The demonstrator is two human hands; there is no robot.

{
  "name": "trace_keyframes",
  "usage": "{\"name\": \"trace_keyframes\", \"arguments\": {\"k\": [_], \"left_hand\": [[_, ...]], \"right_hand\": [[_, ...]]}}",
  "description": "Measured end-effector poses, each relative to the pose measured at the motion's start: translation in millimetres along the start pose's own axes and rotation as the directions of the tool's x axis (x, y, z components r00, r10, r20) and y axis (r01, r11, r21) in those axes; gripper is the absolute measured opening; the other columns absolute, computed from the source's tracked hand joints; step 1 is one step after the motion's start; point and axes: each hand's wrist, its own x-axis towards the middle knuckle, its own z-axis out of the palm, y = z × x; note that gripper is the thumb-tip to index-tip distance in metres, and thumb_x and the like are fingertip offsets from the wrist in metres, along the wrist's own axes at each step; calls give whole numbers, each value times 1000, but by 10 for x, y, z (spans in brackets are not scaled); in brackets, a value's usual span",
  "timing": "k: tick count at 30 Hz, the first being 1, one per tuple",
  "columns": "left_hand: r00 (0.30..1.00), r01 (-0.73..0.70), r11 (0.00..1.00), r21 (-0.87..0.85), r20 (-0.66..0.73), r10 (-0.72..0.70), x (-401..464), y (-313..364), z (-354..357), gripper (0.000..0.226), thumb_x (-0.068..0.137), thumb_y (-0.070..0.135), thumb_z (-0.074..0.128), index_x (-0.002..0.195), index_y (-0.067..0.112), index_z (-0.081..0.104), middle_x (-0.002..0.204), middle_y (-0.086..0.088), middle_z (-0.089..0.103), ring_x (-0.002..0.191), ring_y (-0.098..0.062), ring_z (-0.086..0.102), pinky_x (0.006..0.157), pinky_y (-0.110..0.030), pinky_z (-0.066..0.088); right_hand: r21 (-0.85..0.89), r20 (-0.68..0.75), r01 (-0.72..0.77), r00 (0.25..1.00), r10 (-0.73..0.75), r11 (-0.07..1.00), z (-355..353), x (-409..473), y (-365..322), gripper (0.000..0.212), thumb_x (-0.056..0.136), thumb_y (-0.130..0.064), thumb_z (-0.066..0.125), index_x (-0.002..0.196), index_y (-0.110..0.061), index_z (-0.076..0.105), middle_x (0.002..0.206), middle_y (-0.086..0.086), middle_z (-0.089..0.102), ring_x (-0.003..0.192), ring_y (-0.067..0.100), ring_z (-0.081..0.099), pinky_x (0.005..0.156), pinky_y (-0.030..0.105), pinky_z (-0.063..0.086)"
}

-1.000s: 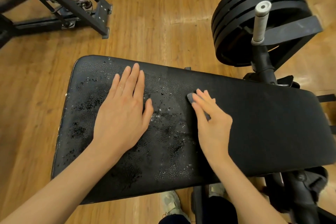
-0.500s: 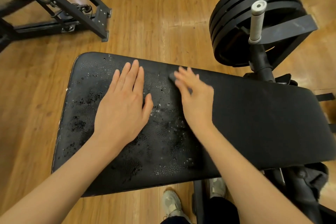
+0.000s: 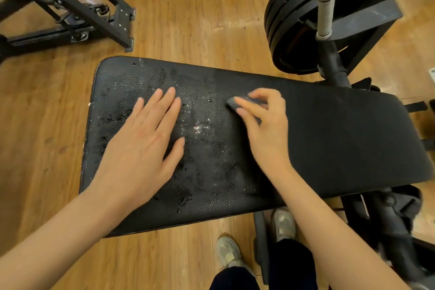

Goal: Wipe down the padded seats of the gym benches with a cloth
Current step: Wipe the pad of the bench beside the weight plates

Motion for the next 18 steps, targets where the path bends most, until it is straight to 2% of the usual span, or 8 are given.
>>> {"name": "trace_keyframes", "arguments": {"k": [4,6,8,11,13,15,16,18], "left_hand": [[1000,-13,999,32,24,13,-171,-40,40,69,99,45,26,154,4,31,164,-9,24,152,-23,20,124,-38,10],[1000,-11,999,37,16,10,-155,-27,44,68,99,44,26,154,4,31,164,-10,25,152,-23,21,124,-37,10],[1000,-12,999,47,1,12,-144,-21,50,68,99,44,27,154,3,32,163,-11,26,152,-24,23,124,-37,10],[1000,-18,998,52,-9,19,-149,-19,54,68,99,43,27,154,3,31,163,-11,27,151,-25,23,124,-37,10],[1000,-21,999,48,-18,22,-143,-20,60,68,99,43,26,154,2,31,162,-12,27,151,-26,24,124,-39,12],[1000,-22,998,51,-20,24,-143,-26,71,68,99,43,26,153,1,32,162,-14,28,151,-27,24,124,-41,14],[999,-21,998,55,-23,22,-141,-28,76,69,99,43,25,153,1,33,162,-14,29,151,-27,24,124,-41,14],[999,-25,998,62,-26,27,-141,-27,86,69,98,43,23,152,0,33,161,-15,29,150,-28,25,124,-42,15]], "right_hand": [[59,-212,-240,946,247,969,-64,-114,4,18,92,-12,65,105,-18,76,105,-3,51,101,15,47,85,9,38],[-5,-208,-193,960,188,981,57,-224,-205,18,91,-9,66,104,-18,76,104,-2,51,99,19,48,84,9,36],[-10,-92,-39,995,38,999,129,-394,-379,21,91,-8,66,106,-19,75,105,0,53,98,21,50,87,17,40],[-91,2,127,992,-127,988,-66,-357,-118,22,90,-10,65,108,-18,75,106,5,57,98,21,52,91,22,43],[-146,-117,-41,993,24,988,-240,-218,141,22,91,-10,64,108,-20,75,105,4,56,100,23,53,94,28,44],[-85,-244,-240,946,213,967,-242,-226,144,22,92,-10,63,107,-21,75,104,-1,52,103,25,51,95,36,44],[-82,-264,-240,941,211,967,-142,-290,21,22,91,-10,64,105,-22,75,104,-2,52,102,26,51,93,33,44],[-69,-192,-111,977,96,991,93,-487,-314,21,90,-11,65,103,-23,76,104,-1,54,98,23,51,89,24,41]]}}
